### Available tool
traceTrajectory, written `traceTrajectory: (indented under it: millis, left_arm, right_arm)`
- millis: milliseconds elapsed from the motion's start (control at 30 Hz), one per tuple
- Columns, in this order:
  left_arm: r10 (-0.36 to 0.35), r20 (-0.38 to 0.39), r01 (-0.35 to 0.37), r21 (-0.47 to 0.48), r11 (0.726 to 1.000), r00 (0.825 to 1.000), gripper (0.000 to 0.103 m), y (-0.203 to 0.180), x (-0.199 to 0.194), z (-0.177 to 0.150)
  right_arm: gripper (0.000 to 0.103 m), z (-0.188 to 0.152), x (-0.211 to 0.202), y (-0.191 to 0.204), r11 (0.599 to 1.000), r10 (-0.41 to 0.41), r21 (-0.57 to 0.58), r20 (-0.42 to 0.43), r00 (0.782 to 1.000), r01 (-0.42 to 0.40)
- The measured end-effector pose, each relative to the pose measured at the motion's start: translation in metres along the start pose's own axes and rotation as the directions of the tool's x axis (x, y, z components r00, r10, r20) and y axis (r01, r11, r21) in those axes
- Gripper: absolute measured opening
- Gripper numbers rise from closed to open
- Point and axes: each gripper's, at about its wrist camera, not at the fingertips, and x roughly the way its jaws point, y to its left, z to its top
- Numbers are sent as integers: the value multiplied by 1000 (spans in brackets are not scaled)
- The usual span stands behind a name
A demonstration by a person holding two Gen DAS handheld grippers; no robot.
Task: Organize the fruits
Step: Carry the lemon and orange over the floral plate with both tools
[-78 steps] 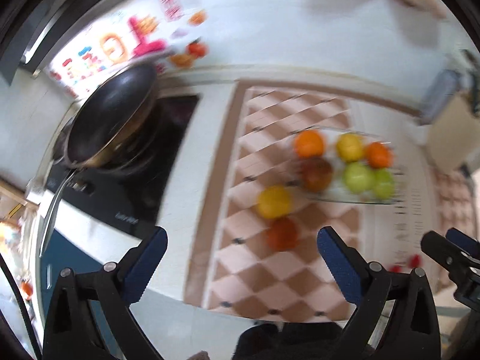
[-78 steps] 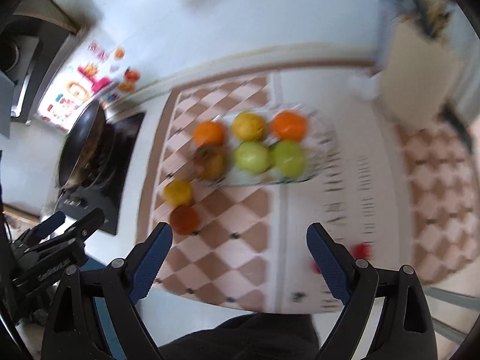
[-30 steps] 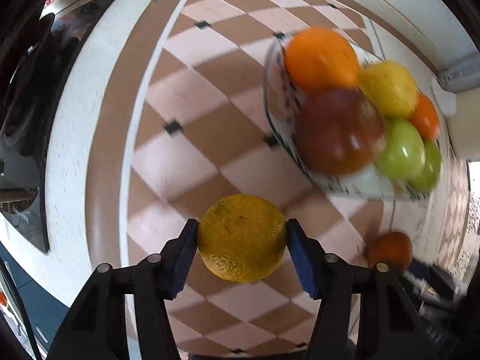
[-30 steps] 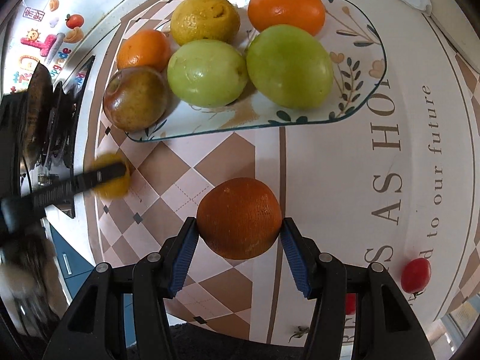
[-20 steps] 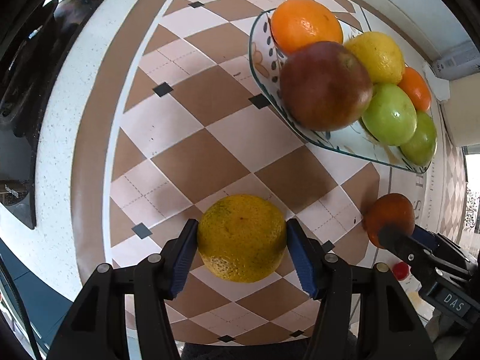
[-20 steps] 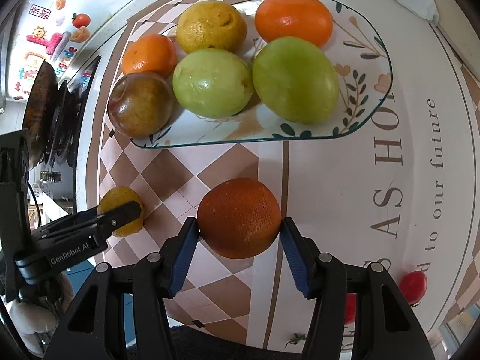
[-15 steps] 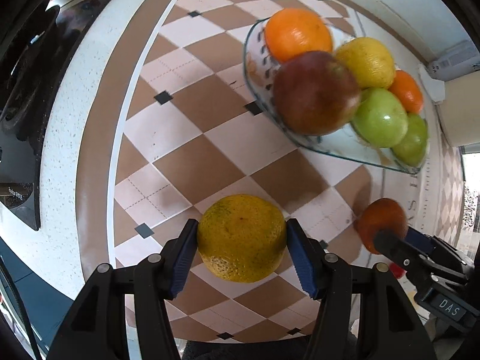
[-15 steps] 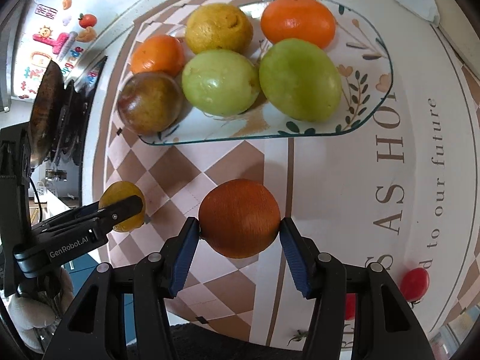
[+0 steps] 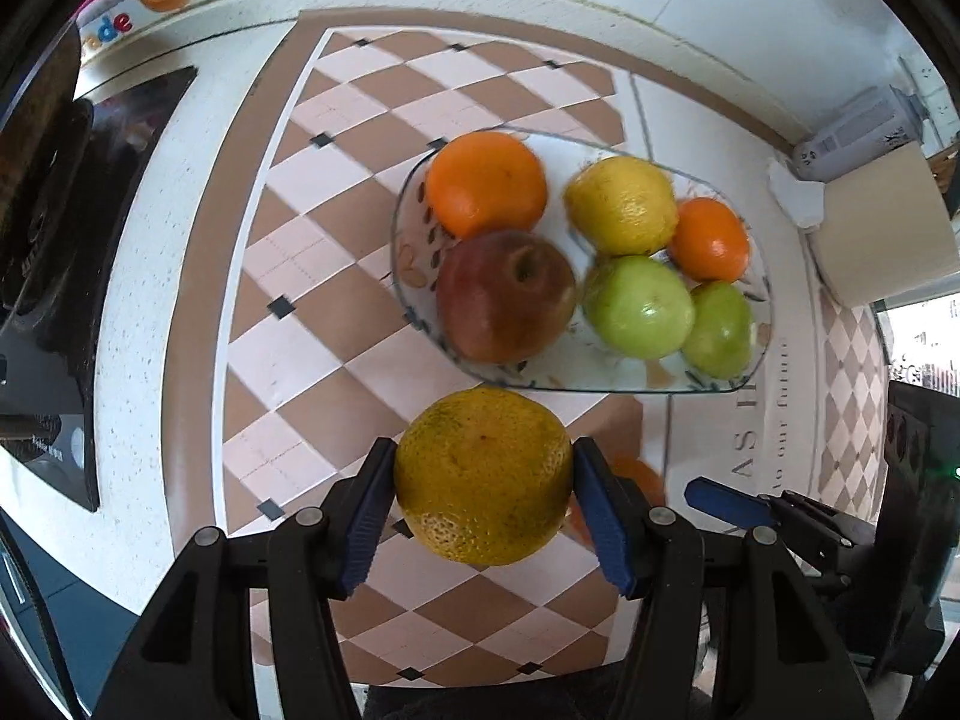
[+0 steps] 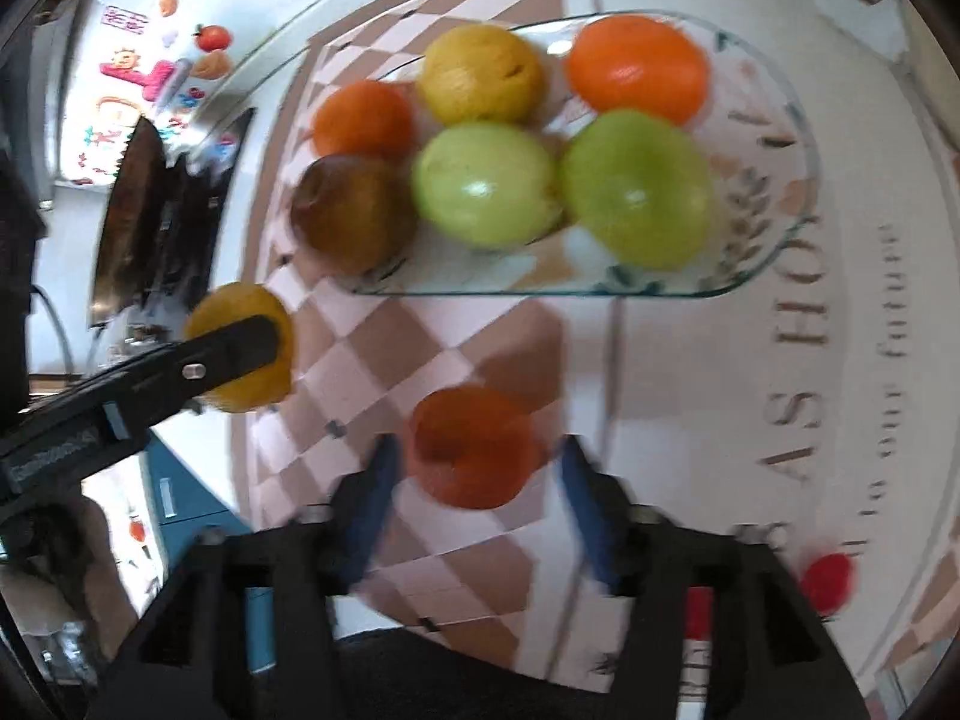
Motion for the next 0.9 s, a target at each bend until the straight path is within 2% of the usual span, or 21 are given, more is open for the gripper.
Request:
traceTrajectory:
  millis: [133,200,300,400,533,700,833,900]
  left_arm:
    - [9,-24,-10,-44,999,1000,56,20,8,-4]
    - [17,-28,-19,-62,998,999,56,28,8,-5]
    - [25,-19,-26,-77,997,1000,56,36,2,-6]
    - [11,-4,-12,-91,996,1000,56,39,-9,-6]
    - [-42,30,44,-76,996,999,56,26,-32,7]
    - [-107,69,108,-12,994,992,56,-8,-54,55]
    - [-78,66,74,50,996,995,56,-33,-47,106]
    - [-53,41,49,81,996,998,56,-46,-34,132]
  right_arm:
    - [70,11,31,0,1000,-16,17,-27,1000,16]
    - [57,13,40,0,999,-52,12,-27,998,52]
    - [56,11,38,6,996,-85,-31,-14,996,85]
    - [56,7,24,6,998,-58,-23,3,998,58]
    - [56,11,-23,-7,1000,-1,20,90,996,-1]
    - [56,36,-78,-33,996,8,83,207,978,-26]
    - [56,66,-95,-65,989,-43,148,261,964,4]
    - [56,79,-96,-79,984,-59,175,269,961,11]
